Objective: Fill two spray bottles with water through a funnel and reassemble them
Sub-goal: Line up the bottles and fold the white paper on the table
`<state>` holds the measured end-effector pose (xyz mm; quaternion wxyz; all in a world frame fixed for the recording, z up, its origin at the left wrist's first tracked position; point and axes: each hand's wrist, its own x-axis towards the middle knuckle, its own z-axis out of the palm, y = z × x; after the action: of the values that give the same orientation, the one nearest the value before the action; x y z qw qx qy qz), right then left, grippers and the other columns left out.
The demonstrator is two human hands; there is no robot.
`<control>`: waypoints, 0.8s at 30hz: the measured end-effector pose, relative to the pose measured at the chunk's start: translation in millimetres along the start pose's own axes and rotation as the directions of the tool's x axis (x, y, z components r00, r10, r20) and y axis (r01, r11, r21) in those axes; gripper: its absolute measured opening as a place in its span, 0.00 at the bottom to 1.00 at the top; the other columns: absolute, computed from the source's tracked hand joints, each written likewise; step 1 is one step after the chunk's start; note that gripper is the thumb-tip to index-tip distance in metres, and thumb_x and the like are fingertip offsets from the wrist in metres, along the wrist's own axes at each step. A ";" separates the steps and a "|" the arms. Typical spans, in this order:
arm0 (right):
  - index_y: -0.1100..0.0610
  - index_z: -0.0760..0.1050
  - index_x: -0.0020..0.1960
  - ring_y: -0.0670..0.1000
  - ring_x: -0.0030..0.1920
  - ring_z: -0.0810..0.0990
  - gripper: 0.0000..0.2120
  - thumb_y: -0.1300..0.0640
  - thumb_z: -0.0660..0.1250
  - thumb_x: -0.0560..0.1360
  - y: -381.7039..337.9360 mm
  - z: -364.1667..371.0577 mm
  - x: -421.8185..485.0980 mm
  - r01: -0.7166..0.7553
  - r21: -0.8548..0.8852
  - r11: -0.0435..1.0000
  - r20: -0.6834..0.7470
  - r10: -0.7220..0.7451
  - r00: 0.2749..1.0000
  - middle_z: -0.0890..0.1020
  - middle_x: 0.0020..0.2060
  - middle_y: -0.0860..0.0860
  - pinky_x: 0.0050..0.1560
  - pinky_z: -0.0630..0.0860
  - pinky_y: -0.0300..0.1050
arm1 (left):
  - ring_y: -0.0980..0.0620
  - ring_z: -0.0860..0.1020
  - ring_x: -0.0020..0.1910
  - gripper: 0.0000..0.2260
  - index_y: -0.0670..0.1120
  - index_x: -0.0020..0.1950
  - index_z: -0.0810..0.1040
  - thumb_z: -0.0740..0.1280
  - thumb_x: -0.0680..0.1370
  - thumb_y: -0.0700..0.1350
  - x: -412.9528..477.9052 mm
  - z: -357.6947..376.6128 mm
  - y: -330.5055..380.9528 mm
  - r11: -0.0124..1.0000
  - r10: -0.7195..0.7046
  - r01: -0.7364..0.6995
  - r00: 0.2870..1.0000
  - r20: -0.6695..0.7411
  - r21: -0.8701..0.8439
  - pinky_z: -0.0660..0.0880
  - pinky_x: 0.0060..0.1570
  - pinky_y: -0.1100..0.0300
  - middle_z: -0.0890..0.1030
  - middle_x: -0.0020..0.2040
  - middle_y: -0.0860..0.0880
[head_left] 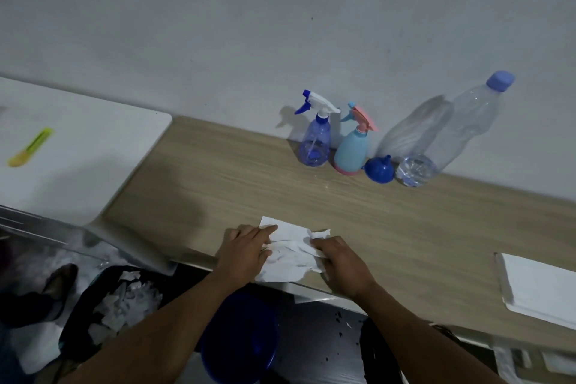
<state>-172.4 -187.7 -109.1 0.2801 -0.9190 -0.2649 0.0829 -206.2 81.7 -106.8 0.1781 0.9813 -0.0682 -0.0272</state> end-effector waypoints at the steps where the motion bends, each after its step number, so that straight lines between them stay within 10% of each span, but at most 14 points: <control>1: 0.49 0.72 0.71 0.52 0.59 0.76 0.26 0.56 0.67 0.73 -1.8 -0.4 -0.8 -0.031 0.028 0.999 0.003 0.030 1.000 0.78 0.59 0.51 0.54 0.73 0.40 | 0.52 0.74 0.60 0.23 0.54 0.73 0.70 0.67 0.78 0.49 1.6 -2.1 3.8 1.000 -0.009 0.009 1.000 0.027 0.004 0.63 0.57 0.55 0.80 0.56 0.59; 8: 0.46 0.76 0.56 0.40 0.40 0.82 0.17 0.67 0.67 0.76 -20.3 -25.5 -2.5 -0.206 0.487 0.849 -0.103 0.290 0.952 0.84 0.42 0.43 0.40 0.78 0.35 | 0.54 0.70 0.64 0.09 0.52 0.57 0.83 0.67 0.78 0.48 2.1 -8.8 21.9 0.982 -0.116 0.109 0.993 -0.038 -0.155 0.56 0.55 0.60 0.78 0.60 0.57; 14: 0.55 0.73 0.58 0.52 0.39 0.82 0.14 0.66 0.70 0.76 -25.4 -62.7 -9.0 -0.242 0.641 0.728 -0.153 0.430 0.890 0.82 0.40 0.56 0.41 0.81 0.49 | 0.64 0.77 0.35 0.05 0.49 0.46 0.81 0.70 0.75 0.39 5.5 -43.1 62.2 0.813 -0.194 0.155 0.981 -0.011 -0.561 0.71 0.39 0.67 0.82 0.40 0.53; 24: 0.57 0.79 0.37 0.52 0.37 0.80 0.13 0.72 0.68 0.74 2.5 -147.0 -70.0 -0.241 0.732 0.637 -0.193 0.534 0.823 0.84 0.37 0.55 0.36 0.78 0.46 | 0.64 0.79 0.34 0.12 0.46 0.39 0.82 0.70 0.73 0.29 25.3 -64.9 160.2 0.575 -0.236 0.142 0.972 0.003 -0.806 0.74 0.40 0.71 0.84 0.38 0.51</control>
<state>-186.4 -296.1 11.7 0.6174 -0.7833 0.0546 0.0472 -196.1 -48.0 9.7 0.5987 0.7979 0.0657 -0.0223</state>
